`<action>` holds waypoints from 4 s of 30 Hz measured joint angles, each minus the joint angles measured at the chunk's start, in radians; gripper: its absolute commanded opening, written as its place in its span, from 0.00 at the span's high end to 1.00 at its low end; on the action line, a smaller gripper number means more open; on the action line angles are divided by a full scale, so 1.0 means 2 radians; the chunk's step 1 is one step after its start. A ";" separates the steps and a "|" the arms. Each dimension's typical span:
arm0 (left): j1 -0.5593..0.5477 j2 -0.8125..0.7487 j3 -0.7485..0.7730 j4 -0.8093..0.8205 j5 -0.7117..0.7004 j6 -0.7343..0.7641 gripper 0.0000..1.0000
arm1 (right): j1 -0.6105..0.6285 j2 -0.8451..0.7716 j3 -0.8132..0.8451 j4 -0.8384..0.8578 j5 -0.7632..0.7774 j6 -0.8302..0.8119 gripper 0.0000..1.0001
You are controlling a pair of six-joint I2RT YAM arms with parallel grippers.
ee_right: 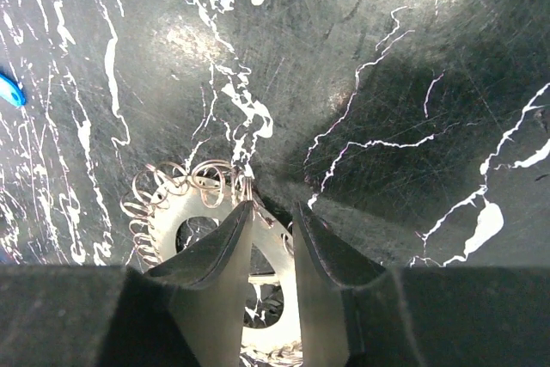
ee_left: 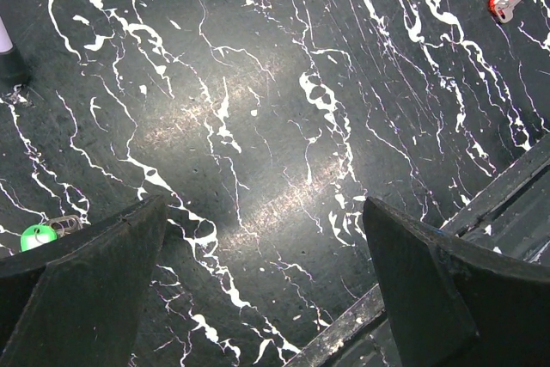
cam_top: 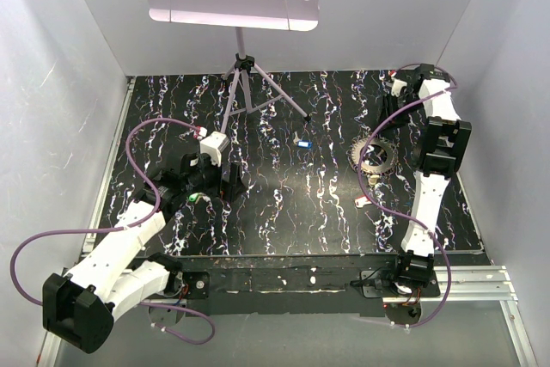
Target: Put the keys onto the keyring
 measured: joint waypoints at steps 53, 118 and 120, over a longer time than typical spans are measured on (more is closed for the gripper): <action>0.003 0.000 0.000 0.001 0.013 0.000 0.02 | 0.027 0.004 -0.008 -0.017 -0.010 -0.018 0.99; 0.010 -0.142 -0.105 0.347 0.233 -0.274 0.10 | 0.362 -0.405 -0.238 -0.048 -0.210 -0.217 0.99; 0.010 -0.137 -0.123 0.378 0.235 -0.310 0.14 | 0.377 -0.405 -0.241 -0.056 -0.210 -0.232 0.99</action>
